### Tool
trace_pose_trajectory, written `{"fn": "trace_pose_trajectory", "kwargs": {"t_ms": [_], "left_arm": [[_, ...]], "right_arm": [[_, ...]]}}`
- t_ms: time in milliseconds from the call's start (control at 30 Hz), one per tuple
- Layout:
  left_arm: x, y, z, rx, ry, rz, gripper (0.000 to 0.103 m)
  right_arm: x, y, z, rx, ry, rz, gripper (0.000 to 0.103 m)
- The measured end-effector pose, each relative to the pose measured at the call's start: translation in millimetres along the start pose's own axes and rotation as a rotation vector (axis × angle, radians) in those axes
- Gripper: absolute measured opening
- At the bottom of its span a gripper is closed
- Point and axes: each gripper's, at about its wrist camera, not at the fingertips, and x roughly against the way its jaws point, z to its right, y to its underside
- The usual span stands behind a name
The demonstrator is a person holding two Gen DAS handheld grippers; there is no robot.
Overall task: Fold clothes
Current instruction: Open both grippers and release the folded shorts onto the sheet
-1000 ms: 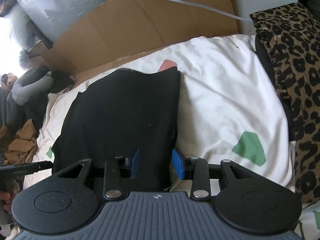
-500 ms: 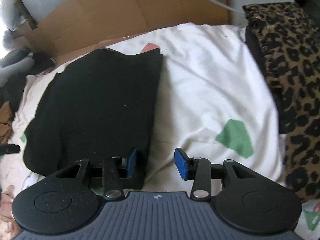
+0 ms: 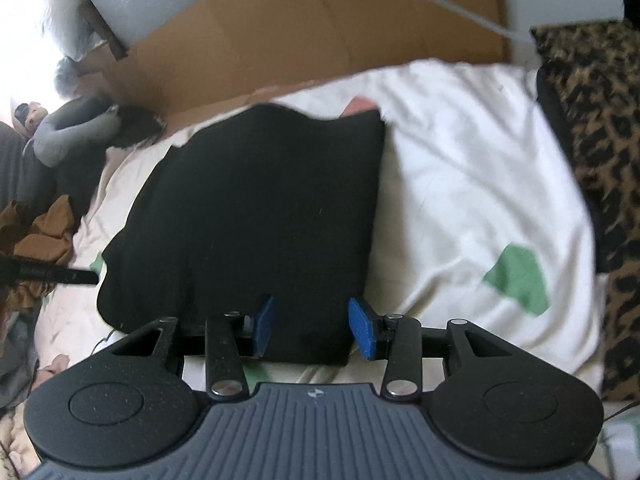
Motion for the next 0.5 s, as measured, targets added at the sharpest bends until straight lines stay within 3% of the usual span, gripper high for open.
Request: {"fn": "trace_pose_trajectory", "kwargs": {"t_ms": [100,200,500], "left_arm": [[0.3,-7.0,-1.9,0.048,0.004,0.009,0.047],[-1.1,-9.3,3.2,0.003,0.012,0.008,0.05],[-4.5,-2.6,3.6,0.008,0.029,0.016,0.05]], "right_arm": [[-6.2,3.4,-3.2,0.019,0.0,-0.023,0.048],[-11.3,7.4,-2.7,0.032,0.011,-0.041,0.048],[-1.8,7.8,40.4,-0.133,0.044,-0.018,0.047]]}}
